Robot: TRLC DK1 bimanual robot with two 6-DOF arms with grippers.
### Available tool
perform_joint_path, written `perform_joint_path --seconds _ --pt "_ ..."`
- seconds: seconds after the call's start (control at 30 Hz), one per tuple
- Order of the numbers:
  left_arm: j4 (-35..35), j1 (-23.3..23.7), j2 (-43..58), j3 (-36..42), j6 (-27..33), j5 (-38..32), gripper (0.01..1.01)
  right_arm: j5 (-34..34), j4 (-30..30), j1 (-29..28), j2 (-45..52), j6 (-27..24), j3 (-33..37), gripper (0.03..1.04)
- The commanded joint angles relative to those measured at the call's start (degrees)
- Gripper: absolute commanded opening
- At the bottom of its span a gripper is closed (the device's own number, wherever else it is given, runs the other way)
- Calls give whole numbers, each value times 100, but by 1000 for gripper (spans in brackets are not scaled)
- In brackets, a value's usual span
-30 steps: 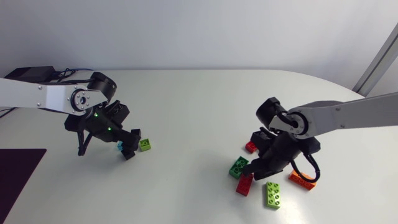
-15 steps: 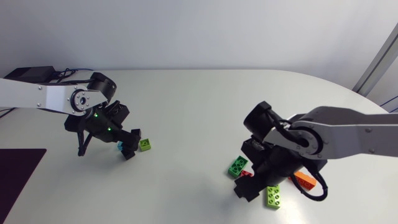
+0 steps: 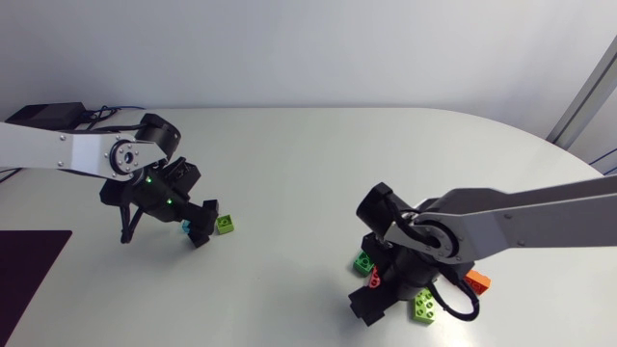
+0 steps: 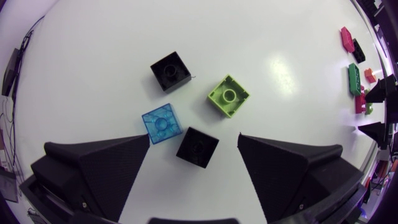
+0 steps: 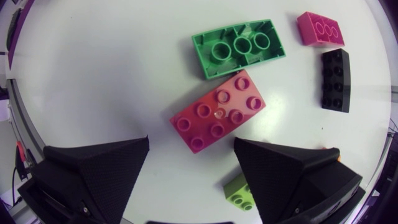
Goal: Sort duplo bricks by size, large to the right and small to the left
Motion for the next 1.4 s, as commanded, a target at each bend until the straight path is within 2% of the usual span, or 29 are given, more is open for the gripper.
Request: perform_joint_path --seconds 0.0,0.33,0.53,0.6,0.77,0.8,0.83,0.97,1.23,1.37 --pt "38 44 28 -165 66 20 985 62 133 -45 289 133 117 997" --pt "64 80 37 -182 83 20 985 123 151 -942 693 -263 582 997" --pt "90 80 98 -147 92 20 985 97 142 -942 500 -210 354 885" --pt "90 53 107 -130 74 20 985 79 168 -828 429 -122 310 759" --pt "90 44 90 -156 74 20 985 -35 344 -705 139 27 222 166" --pt "90 53 81 -165 83 20 985 -35 362 -678 69 71 204 75" --pt "90 71 81 -165 92 28 985 -35 362 -661 25 98 196 48" --pt "90 80 81 -174 92 28 985 -9 362 -775 95 71 284 46" --pt "82 71 28 -174 83 20 985 -26 124 -1830 623 -509 1259 46" --pt "82 62 28 -174 83 20 985 -26 107 -2155 1071 -702 1672 48"
